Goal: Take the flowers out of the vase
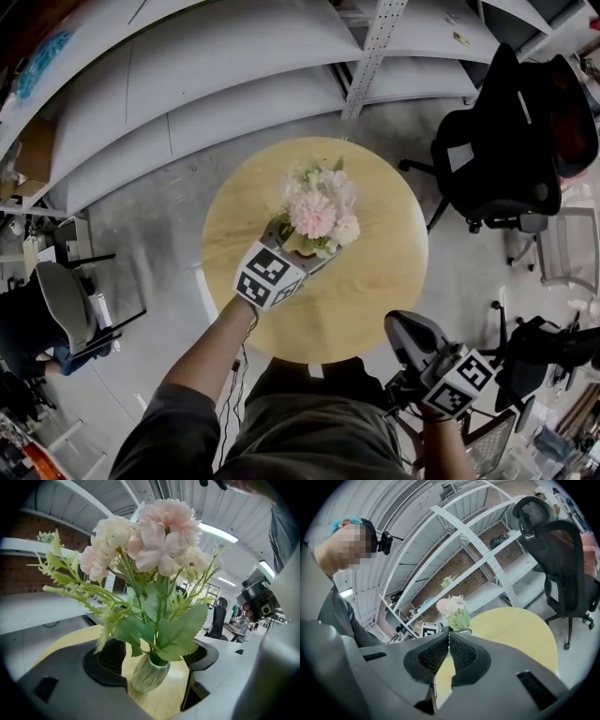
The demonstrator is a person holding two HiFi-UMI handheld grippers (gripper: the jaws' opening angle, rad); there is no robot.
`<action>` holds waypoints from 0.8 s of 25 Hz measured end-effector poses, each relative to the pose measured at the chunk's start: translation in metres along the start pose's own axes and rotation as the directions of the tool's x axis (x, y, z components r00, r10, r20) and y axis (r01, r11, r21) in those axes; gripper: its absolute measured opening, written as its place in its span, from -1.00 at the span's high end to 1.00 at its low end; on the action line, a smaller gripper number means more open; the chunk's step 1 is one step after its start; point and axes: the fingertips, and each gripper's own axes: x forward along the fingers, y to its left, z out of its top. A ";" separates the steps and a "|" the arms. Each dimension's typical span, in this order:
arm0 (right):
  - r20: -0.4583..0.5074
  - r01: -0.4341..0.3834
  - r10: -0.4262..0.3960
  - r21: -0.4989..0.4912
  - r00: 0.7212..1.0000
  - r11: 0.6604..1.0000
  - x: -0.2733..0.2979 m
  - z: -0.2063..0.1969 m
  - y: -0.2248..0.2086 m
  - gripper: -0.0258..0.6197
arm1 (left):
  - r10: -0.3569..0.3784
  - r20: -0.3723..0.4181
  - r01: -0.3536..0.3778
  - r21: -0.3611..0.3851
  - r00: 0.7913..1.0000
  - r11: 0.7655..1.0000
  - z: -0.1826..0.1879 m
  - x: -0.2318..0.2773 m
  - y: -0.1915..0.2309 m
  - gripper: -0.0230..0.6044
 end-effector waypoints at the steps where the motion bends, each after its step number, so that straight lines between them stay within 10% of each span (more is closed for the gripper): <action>1: -0.005 -0.002 0.002 0.001 1.000 1.000 0.001 0.000 -0.001 0.87 | 0.001 0.000 -0.001 0.001 1.000 1.000 0.000 0.000 0.000 -0.21; 20: -0.037 -0.049 0.049 0.003 0.998 0.999 0.007 -0.006 0.006 0.87 | 0.075 0.030 -0.076 0.023 0.997 0.997 0.010 -0.014 -0.003 0.56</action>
